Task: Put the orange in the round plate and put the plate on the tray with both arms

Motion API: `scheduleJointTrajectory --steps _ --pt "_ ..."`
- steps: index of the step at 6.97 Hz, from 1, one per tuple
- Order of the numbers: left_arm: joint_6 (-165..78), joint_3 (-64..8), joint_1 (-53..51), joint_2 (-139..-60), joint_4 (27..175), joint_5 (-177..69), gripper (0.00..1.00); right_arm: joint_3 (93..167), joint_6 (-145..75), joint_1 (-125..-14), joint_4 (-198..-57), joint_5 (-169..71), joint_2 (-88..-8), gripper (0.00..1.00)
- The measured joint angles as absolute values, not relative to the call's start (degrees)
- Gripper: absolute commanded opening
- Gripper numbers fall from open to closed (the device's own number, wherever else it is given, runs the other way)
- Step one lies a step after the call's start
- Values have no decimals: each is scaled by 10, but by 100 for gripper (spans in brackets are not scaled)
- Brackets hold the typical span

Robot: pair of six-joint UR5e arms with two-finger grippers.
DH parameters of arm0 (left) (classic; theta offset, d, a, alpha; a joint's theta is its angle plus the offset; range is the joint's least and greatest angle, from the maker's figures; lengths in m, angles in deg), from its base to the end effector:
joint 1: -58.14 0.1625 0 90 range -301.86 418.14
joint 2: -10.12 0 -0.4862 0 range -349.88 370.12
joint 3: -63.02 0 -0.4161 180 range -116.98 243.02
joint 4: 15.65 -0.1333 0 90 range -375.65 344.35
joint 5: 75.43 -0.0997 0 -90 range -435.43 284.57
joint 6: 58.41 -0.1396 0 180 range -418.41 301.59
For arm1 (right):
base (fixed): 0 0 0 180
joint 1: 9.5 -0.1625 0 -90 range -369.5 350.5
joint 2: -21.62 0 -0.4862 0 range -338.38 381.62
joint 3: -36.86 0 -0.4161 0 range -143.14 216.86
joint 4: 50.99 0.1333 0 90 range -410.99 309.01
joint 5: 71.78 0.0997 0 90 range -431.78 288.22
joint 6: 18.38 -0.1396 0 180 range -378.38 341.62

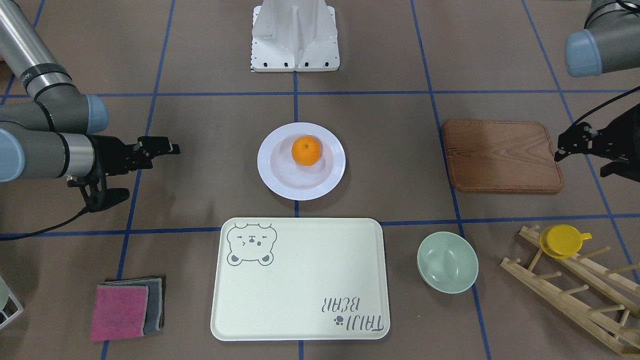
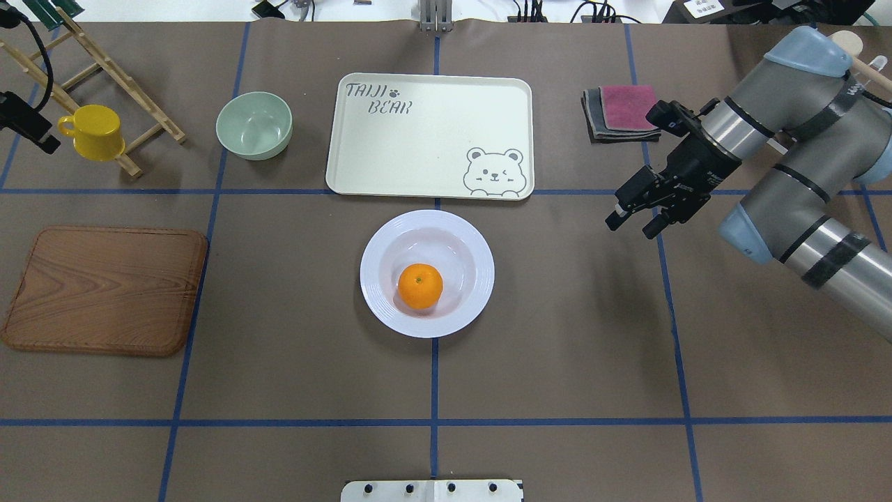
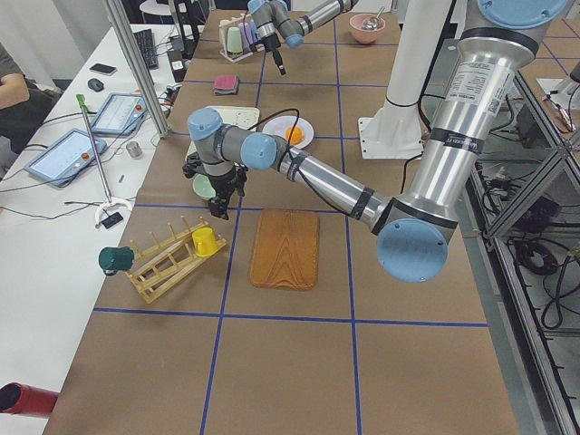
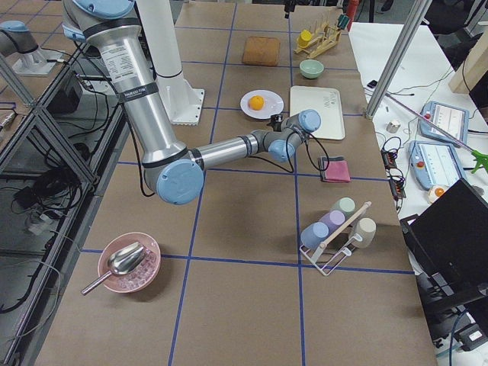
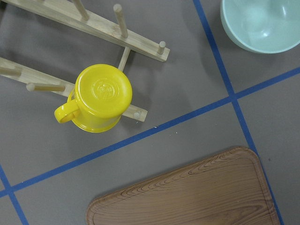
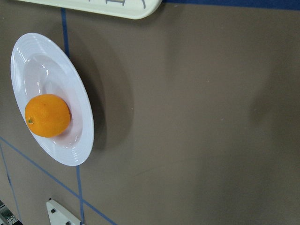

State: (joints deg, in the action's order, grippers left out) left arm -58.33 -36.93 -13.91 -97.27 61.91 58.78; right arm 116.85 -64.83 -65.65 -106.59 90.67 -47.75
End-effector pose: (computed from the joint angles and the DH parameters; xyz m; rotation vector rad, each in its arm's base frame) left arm 0.1621 -0.6171 0.5064 0.1245 0.8016 0.3950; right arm -0.3789 -0.5653 0.5001 -0.2519 -1.3392 -0.3109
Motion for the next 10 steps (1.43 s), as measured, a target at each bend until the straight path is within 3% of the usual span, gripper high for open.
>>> scheduleJointTrajectory --steps 4,10 --pt "-583 -377 -139 -970 618 587 99 1059 -653 -725 -930 1019 -494 100" --pt "-578 -408 -139 -970 592 587 99 1032 -655 -756 -928 1011 -492 99"
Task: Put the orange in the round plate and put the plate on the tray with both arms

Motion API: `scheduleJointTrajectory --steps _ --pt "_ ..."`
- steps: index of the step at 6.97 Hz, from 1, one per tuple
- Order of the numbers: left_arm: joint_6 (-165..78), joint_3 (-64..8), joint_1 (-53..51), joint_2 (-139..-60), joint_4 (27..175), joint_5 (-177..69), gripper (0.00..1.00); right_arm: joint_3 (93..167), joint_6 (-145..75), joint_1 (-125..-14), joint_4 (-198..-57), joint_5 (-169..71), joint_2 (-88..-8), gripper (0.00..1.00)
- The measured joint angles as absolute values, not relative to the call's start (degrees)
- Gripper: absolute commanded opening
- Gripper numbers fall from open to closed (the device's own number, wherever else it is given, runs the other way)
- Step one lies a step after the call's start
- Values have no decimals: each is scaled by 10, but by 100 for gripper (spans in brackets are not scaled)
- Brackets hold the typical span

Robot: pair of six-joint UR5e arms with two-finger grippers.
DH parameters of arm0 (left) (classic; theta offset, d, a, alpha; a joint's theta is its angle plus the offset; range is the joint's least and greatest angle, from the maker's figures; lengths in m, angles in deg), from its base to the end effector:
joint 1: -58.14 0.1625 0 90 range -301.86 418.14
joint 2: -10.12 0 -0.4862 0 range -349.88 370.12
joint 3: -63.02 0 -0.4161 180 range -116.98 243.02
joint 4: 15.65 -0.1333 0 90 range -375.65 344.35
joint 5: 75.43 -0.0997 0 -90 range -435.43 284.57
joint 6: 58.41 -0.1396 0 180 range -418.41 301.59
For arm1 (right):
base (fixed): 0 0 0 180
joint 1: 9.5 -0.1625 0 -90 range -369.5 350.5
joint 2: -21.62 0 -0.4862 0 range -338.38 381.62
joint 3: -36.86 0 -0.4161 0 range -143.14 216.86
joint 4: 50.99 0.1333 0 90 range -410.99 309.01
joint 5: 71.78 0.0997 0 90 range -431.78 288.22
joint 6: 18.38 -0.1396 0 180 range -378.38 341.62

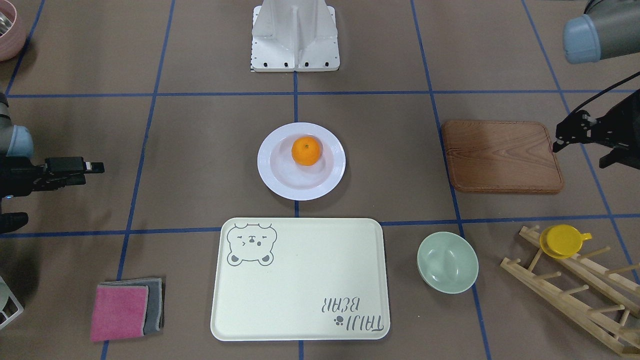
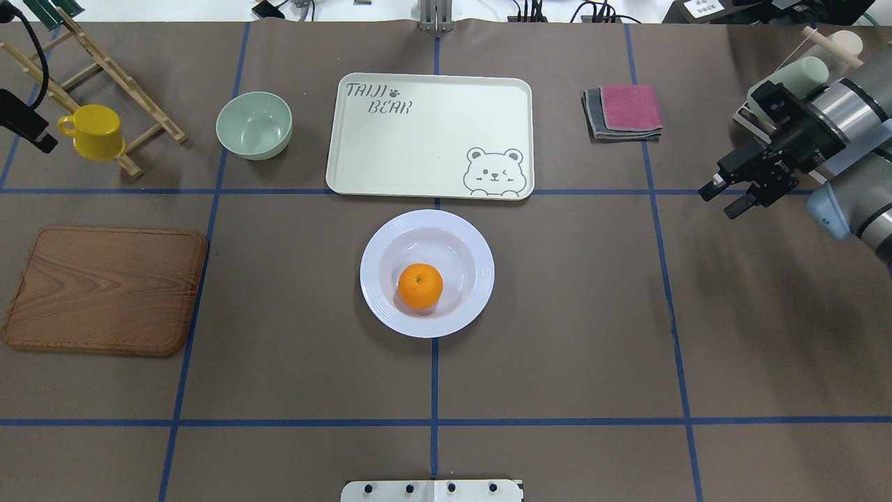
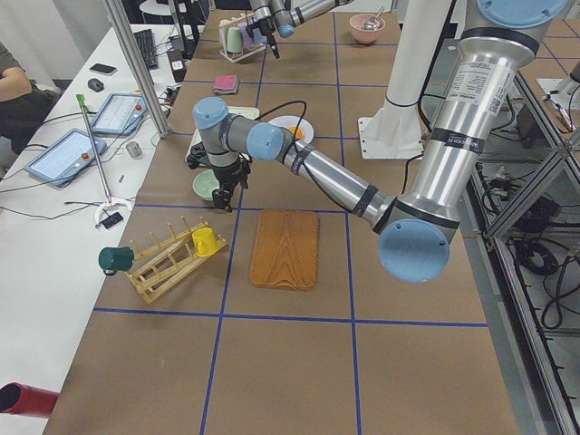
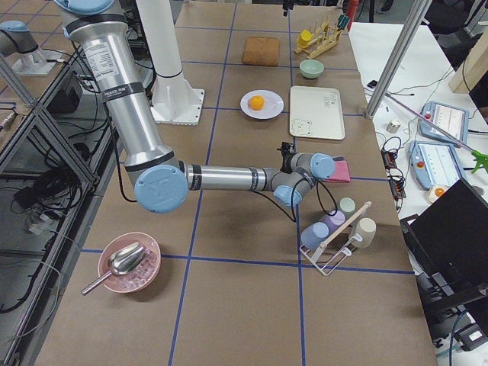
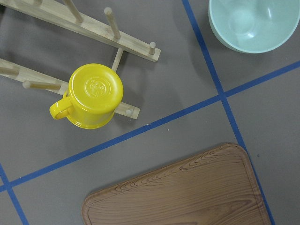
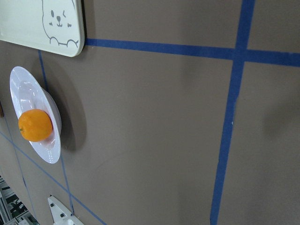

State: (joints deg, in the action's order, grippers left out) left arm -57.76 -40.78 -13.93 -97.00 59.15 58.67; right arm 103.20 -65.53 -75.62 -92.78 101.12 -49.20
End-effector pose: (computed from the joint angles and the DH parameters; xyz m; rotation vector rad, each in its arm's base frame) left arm 0.1575 -0.6041 0.4828 0.1346 0.8019 0.3905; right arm -0.2714 -0.6000 0.5978 -0.2854 -1.4576 -0.2227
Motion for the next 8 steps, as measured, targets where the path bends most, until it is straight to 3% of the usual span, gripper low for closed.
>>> scheduleJointTrajectory --steps 5,8 --pt "-578 -415 -139 -970 582 585 99 998 -668 -880 -927 943 -502 100" --pt "-578 -423 -138 -972 569 586 99 1041 -650 -915 -941 859 -533 100"
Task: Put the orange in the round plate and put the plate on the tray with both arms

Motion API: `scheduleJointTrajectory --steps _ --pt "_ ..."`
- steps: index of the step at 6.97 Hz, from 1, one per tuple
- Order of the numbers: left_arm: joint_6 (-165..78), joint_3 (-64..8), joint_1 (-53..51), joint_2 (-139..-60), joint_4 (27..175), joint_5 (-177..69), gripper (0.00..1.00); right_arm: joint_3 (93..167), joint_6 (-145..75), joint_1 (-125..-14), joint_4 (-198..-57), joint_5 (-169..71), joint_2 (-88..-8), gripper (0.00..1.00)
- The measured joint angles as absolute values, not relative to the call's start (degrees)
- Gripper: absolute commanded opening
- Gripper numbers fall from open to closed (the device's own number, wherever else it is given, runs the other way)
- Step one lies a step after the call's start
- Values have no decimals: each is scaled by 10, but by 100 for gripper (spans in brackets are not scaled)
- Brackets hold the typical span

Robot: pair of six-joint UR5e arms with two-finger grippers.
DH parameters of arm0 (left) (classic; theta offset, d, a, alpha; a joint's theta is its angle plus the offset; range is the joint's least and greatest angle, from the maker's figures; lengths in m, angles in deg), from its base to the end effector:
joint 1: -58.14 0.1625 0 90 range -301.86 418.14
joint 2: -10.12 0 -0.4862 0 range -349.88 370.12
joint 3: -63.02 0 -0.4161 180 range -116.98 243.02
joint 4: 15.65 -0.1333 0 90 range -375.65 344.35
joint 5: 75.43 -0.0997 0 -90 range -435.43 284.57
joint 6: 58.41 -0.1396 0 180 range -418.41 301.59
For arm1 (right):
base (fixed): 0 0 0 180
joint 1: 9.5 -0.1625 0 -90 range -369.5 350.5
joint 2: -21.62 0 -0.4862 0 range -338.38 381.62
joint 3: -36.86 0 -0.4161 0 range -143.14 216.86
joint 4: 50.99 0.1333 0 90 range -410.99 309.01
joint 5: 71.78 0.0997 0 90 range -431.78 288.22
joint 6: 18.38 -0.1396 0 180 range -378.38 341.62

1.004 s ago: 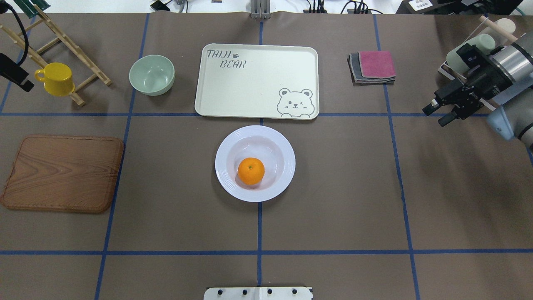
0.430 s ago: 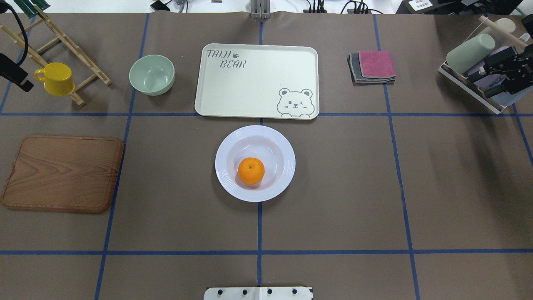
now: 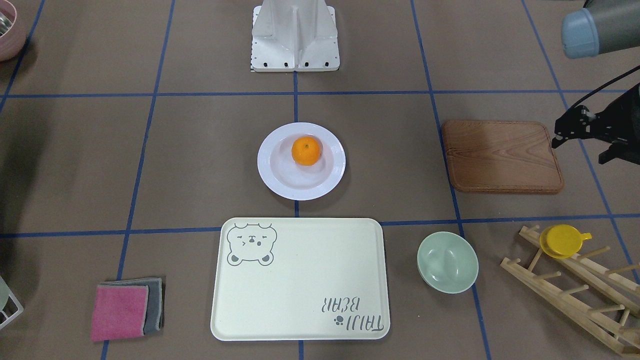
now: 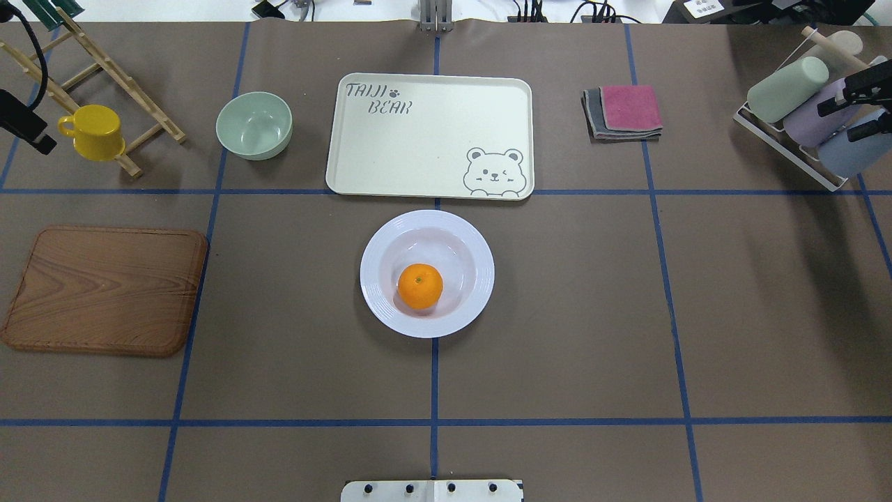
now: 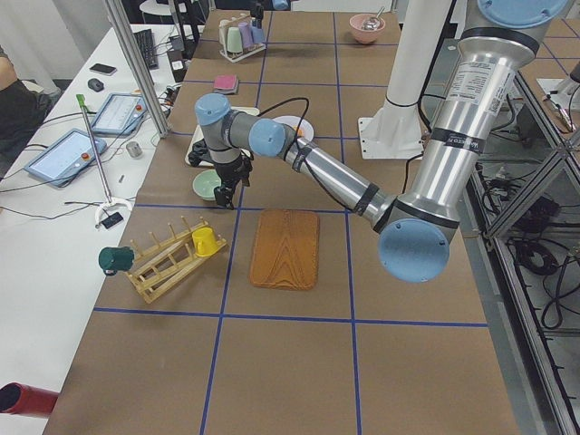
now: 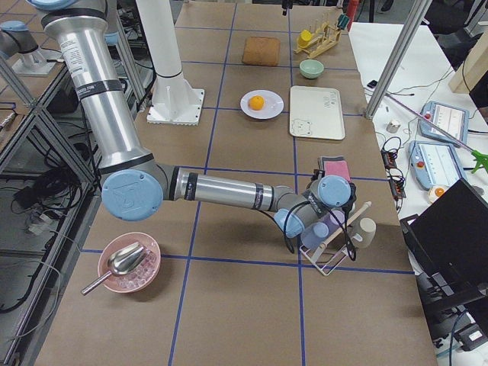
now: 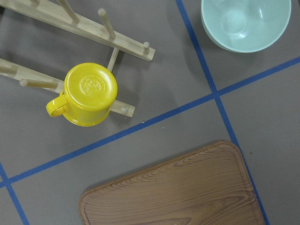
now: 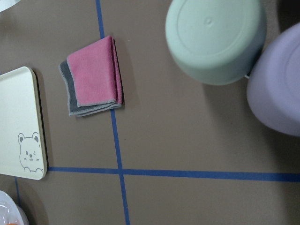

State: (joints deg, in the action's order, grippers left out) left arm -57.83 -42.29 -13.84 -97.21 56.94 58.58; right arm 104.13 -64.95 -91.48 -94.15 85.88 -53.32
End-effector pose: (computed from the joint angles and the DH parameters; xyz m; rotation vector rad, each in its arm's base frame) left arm 0.1566 -0.5987 0.4729 0.1267 0.7993 0.3898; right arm -0.0865 -0.6437 0.6657 0.0148 -1.2736 0.1763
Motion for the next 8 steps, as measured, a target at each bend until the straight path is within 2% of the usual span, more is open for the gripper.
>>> scheduleJointTrajectory --steps 2,5,7,8 --pt "-579 -458 -138 -976 521 586 99 1156 -605 -925 -981 803 -603 100" --pt "-583 -485 -138 -979 484 586 99 1246 -493 -925 -1040 765 -668 100" --pt "-583 -484 -138 -981 482 586 99 1348 -474 -922 -1081 725 -720 100" --pt "-583 -483 -138 -982 482 586 99 1370 -469 -922 -1096 716 -726 100"
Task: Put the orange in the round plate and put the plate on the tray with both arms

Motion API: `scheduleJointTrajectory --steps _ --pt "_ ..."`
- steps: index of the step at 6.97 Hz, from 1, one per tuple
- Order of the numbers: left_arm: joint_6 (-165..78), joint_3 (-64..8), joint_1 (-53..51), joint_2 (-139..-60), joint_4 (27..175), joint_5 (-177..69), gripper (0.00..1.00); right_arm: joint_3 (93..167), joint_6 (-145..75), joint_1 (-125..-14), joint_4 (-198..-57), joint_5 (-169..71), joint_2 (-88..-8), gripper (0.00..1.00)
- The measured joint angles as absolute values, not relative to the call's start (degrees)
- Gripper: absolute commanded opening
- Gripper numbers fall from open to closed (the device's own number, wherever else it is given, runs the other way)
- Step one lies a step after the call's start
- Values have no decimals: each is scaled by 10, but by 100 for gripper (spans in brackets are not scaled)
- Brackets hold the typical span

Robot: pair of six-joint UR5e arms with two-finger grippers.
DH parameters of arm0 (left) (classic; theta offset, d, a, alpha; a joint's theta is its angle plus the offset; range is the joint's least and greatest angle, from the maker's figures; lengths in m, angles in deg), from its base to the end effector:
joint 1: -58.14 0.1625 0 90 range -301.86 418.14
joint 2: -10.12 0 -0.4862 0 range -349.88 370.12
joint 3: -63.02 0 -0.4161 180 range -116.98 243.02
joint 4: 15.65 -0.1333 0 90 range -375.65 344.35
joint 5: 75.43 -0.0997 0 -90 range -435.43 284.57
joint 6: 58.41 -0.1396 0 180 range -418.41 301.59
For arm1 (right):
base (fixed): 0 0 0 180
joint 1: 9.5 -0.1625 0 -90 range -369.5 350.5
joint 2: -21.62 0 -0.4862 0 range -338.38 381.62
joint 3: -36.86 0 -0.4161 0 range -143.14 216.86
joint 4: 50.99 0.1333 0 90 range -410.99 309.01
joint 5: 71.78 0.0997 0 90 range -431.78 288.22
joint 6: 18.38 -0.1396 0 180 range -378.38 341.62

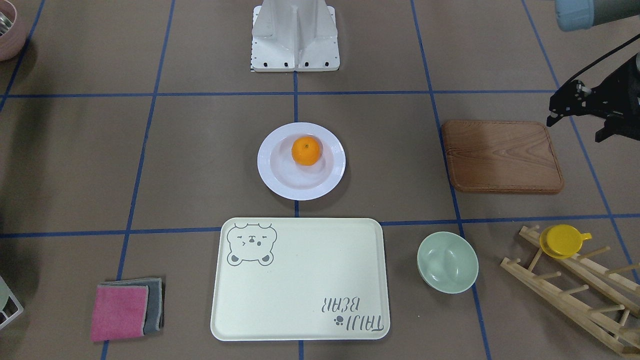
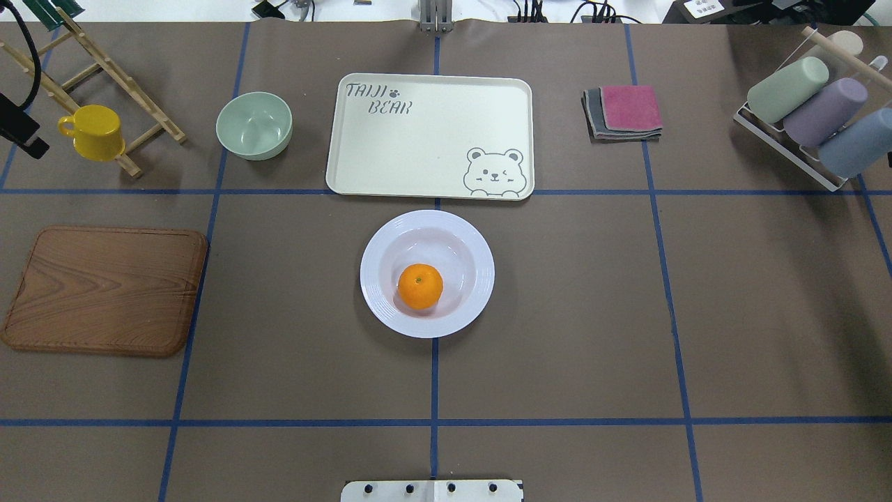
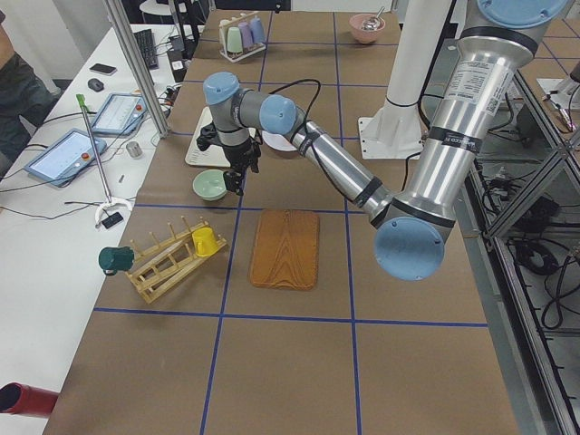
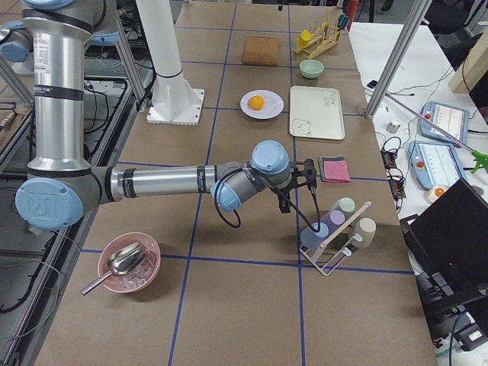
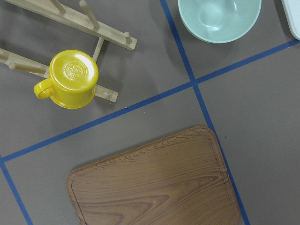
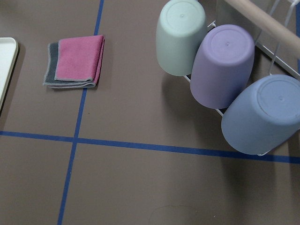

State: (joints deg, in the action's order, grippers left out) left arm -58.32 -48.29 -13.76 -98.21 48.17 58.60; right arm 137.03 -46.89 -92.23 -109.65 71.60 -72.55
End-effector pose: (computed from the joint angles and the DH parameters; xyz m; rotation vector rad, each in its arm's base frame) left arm 0.1500 -0.5755 0.4330 0.1001 0.7956 0.3877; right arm -0.0432 -0.5068 0.6097 0.2971 -1.0349 0.0308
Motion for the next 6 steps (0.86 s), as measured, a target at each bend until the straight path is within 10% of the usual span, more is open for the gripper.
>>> scheduleJointTrajectory --steps 6 --pt "-583 -480 -138 -992 475 586 99 1372 -123 -1016 -1413 675 -665 100"
